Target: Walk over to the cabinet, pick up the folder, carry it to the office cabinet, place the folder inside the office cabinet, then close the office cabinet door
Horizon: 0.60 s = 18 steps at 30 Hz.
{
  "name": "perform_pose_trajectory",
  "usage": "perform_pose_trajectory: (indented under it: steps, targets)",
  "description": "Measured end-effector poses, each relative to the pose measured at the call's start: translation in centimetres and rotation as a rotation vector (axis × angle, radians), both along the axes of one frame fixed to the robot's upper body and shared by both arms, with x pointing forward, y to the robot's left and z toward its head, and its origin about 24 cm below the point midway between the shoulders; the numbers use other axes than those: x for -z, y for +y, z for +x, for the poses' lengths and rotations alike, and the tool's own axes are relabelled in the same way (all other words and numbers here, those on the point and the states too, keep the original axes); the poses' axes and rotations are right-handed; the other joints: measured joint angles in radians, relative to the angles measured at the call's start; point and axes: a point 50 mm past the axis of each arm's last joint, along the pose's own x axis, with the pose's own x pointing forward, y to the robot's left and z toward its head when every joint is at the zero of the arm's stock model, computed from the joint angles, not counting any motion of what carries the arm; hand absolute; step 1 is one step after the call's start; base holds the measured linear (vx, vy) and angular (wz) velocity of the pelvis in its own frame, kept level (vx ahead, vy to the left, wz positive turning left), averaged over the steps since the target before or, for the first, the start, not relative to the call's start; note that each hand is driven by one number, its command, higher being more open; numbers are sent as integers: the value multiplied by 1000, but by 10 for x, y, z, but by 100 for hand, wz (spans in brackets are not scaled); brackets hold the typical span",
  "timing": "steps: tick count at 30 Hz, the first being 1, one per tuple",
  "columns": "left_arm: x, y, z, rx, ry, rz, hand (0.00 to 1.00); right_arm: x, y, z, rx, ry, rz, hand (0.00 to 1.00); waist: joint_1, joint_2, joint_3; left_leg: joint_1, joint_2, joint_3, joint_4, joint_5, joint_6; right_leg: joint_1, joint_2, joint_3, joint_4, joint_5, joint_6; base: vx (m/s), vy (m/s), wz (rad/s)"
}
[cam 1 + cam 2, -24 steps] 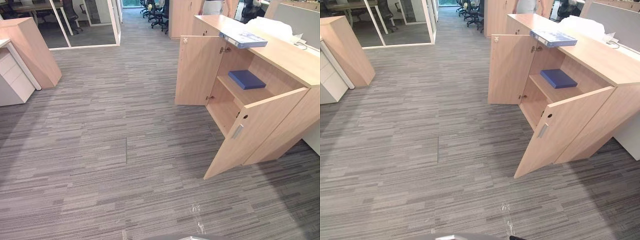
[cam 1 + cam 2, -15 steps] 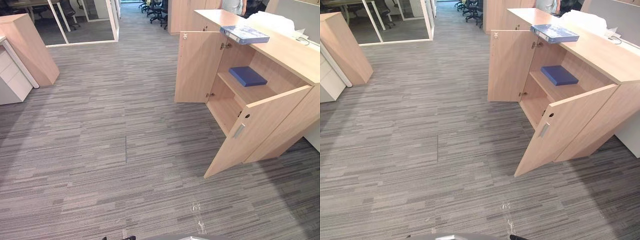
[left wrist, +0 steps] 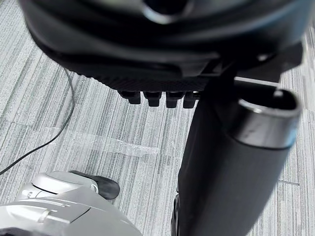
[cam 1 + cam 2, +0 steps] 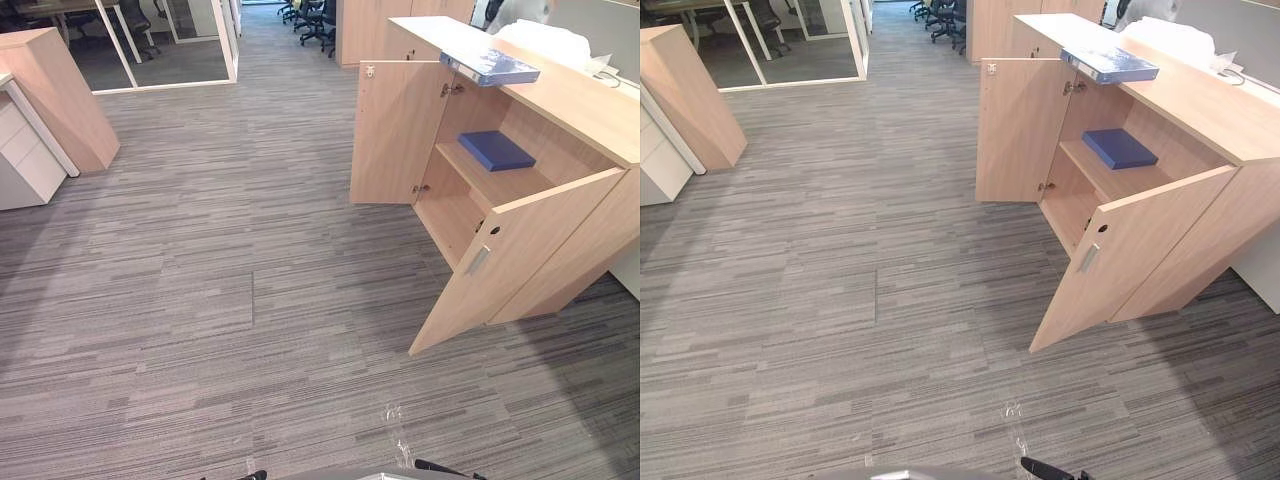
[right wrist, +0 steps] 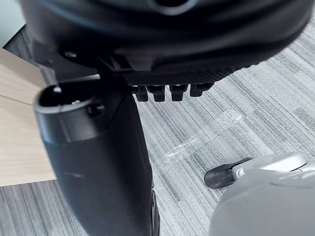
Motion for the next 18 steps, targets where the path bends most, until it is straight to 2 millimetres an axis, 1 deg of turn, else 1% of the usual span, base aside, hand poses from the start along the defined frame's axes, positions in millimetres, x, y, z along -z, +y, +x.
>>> perform_pose_trajectory:
  steps: [3,5,6,7,8,9,10,11,13,14,15,16,17,18]
  targets:
    - [-1,1,1,-5,-8,15,100,0,2,3,4,-11,-2,100,3,-5,5,-3,2,0,-3,0,0,0,1,0,-7,0,0,0,0,0]
    - [-2,3,5,-12,-27,29,100,-1,4,6,22,-24,3,100,7,-13,17,-27,5,-1,27,-16,-13,-7,2,-3,-6,-1,-1,4,-2,2]
    - [-4,3,12,-43,-58,35,100,-2,5,10,39,-43,4,100,16,-14,35,-72,13,2,106,-55,-16,-22,7,-5,15,-14,-12,-5,-16,-5]
    - [-6,2,22,-77,-100,34,100,-4,3,14,65,-70,0,100,27,-5,66,-123,35,12,234,-117,-21,-38,21,-18,53,-44,-34,-21,-20,-11]
    - [-7,0,24,-92,-111,28,100,-4,2,15,76,-80,-3,100,33,3,74,-156,52,20,311,-151,-30,-47,24,-48,74,-64,-38,-40,-15,-16]
    - [-7,-1,27,-116,-127,23,100,-5,3,19,76,-93,-5,100,46,10,87,-218,72,30,456,-182,-50,-50,30,-65,96,-81,-47,-46,-6,-7]
    - [-9,-1,31,-123,-144,24,100,-6,5,25,70,-105,-3,100,47,7,102,-294,90,44,629,-171,-50,-41,33,-64,107,-94,-53,14,-11,-9]
    - [-11,-1,33,-148,-169,24,100,-6,10,27,62,-107,4,100,54,2,110,-397,121,65,802,-194,-45,-34,31,-58,139,-120,-64,70,-14,-5]
    - [-12,-1,33,-148,-179,29,100,-6,15,29,56,-104,12,100,55,-5,110,-459,147,74,817,-212,-53,-33,16,-53,162,-147,-60,179,20,-10]
    - [-12,-1,33,-150,-184,27,100,-6,15,32,47,-105,12,100,56,-3,108,-499,159,74,714,-209,-58,-16,-17,-37,166,-172,-40,231,82,-11]
    - [-12,-2,33,-150,-186,26,100,-6,15,33,41,-105,10,100,57,-3,107,-507,160,73,687,-207,-59,-15,-23,-34,168,-177,-38,299,155,-18]
    - [-14,-2,33,-144,-197,27,100,-7,15,36,29,-109,6,100,58,-4,105,-537,165,72,583,-181,-75,-15,-54,-22,174,-198,-20,266,163,-14]
    - [-14,-2,33,-144,-203,26,100,-7,15,36,28,-110,4,100,58,-4,104,-550,168,71,525,-163,-87,-13,-70,-16,178,-210,-9,460,314,-19]
    - [-14,-3,33,-151,-208,22,100,-8,14,37,24,-108,0,100,59,-2,104,-568,173,69,411,-115,-100,-3,-100,-3,185,-237,18,532,382,-22]
